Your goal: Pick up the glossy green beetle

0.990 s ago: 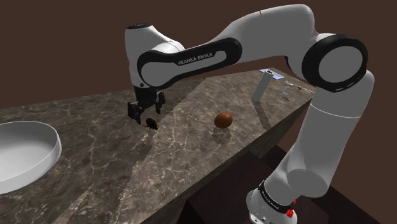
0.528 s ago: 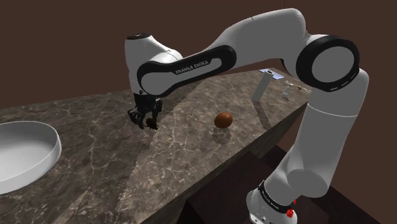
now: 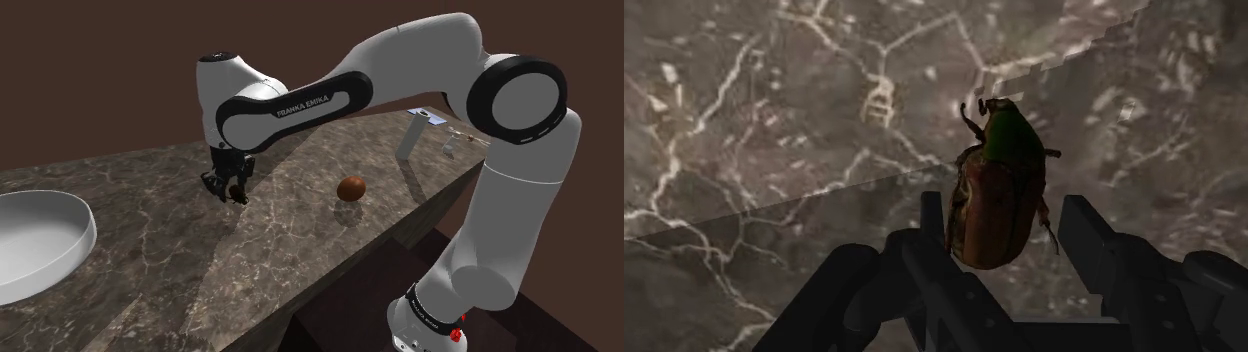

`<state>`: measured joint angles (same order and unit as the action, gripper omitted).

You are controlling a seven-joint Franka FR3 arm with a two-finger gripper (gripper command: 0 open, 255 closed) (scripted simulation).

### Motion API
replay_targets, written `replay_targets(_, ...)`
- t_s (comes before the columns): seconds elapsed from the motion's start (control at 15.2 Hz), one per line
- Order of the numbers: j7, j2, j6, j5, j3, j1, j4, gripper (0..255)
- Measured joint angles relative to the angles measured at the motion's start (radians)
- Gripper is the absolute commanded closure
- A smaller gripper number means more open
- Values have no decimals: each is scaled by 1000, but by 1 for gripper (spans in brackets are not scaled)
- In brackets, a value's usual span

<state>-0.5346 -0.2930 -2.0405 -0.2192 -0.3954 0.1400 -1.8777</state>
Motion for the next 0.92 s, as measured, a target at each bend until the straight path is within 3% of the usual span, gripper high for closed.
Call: replay_targets(0.92,32,55,149,35,-10,-6,89,255)
